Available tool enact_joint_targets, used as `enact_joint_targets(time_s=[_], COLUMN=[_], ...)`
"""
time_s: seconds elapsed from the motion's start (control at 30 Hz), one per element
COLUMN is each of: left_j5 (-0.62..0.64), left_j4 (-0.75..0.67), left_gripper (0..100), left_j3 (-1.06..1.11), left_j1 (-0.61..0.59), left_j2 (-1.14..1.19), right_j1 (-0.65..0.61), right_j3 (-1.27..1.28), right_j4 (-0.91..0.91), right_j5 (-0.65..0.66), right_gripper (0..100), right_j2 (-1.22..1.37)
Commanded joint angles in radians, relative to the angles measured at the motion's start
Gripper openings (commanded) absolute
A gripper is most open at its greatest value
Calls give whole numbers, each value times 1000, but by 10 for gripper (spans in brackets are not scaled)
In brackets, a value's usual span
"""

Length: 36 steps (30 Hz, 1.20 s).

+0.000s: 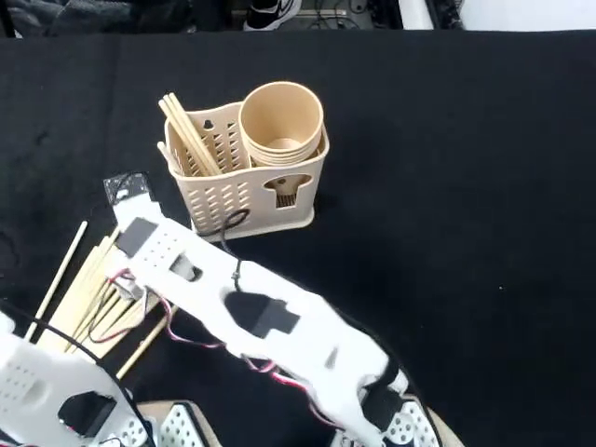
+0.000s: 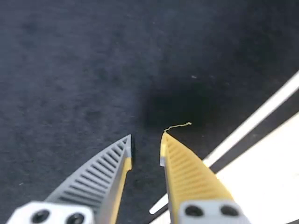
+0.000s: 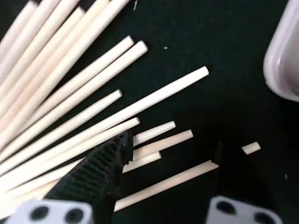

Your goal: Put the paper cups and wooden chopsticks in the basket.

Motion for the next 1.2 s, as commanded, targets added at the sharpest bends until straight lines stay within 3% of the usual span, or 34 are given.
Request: enact_joint_targets(time_s=[0.0,0.2,0.3,0.4,0.53,0.8,0.9,1.17], left_j5=[11,9,8,5,-32,-35,-35,-34], left_j4=[3,5,3,0,2,3,5,2], left_gripper=[121,189,205,208,209,209,209,209], left_j3=[25,28,21,8,10,18,19,64], left_j1=[64,151,154,153,153,177,202,278], left_j2=[-46,-46,-48,-43,-46,-46,-44,-41], right_j1=[15,37,57,60,74,28,-14,-17], right_j3=[-268,-644,-661,-631,-476,-108,45,433], right_j4=[135,394,390,391,391,390,382,135], right_j5=[-46,54,186,439,749,853,964,1091], right_gripper=[283,283,283,283,283,283,283,283], right_j2=[113,217,205,171,96,-160,-243,-306])
